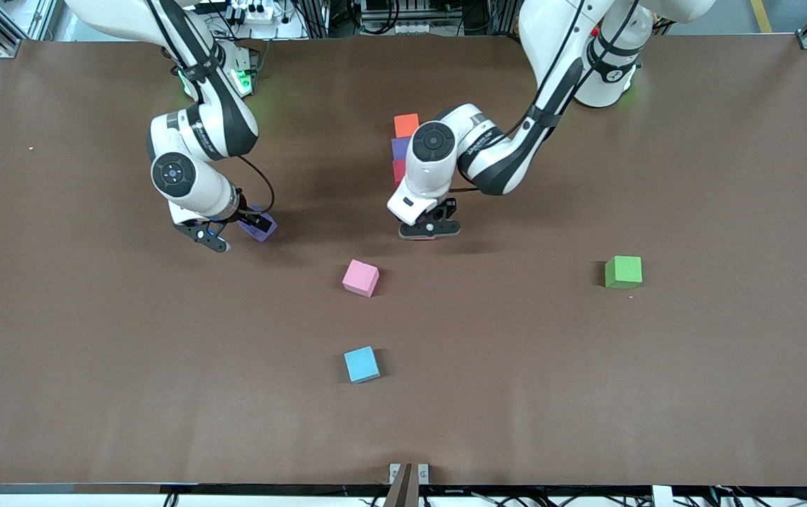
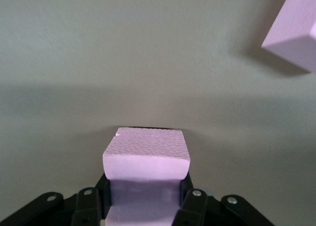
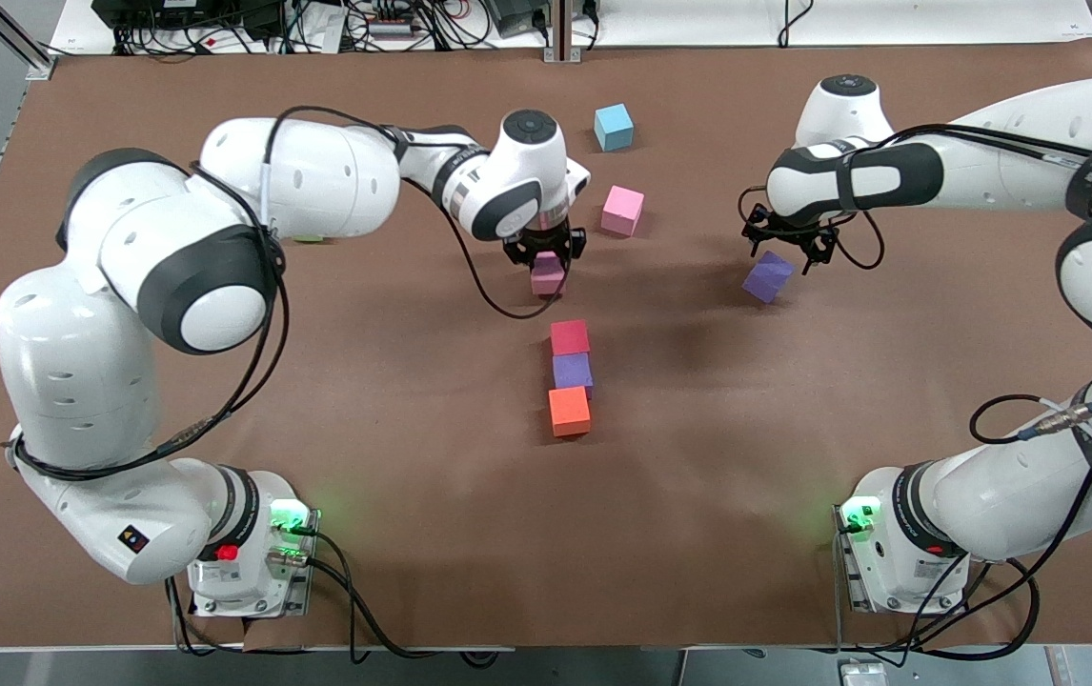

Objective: Arrange blocks into number 1

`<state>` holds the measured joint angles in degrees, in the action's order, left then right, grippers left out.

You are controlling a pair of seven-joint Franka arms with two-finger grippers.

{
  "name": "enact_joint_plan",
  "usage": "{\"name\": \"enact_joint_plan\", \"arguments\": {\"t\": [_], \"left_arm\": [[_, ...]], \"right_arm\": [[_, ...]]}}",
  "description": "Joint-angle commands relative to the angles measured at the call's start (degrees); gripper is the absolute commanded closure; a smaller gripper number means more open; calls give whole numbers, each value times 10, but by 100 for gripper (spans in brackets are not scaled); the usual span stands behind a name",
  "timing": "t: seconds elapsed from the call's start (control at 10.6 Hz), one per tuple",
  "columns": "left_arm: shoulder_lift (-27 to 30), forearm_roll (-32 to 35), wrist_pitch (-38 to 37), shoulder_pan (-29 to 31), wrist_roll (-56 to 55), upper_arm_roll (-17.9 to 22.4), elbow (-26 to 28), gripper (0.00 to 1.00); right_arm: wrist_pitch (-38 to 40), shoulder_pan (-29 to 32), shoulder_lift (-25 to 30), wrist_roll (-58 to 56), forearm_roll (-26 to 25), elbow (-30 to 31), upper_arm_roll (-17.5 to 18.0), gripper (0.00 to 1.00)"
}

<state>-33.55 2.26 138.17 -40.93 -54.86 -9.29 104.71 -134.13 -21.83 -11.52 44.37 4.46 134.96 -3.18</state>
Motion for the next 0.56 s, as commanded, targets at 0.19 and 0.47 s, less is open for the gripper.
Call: {"name": "enact_joint_plan", "arguments": {"t": [0.19, 0.47], "left_arm": [[-20, 4, -1, -21, -32, -13, -19, 100], [-21, 11, -1, -22, -41, -26, -16, 100]], "right_arm": [[-25, 10, -17, -4, -5, 3, 7, 0], [-29, 11, -32, -5, -5, 4, 7, 2]]}}
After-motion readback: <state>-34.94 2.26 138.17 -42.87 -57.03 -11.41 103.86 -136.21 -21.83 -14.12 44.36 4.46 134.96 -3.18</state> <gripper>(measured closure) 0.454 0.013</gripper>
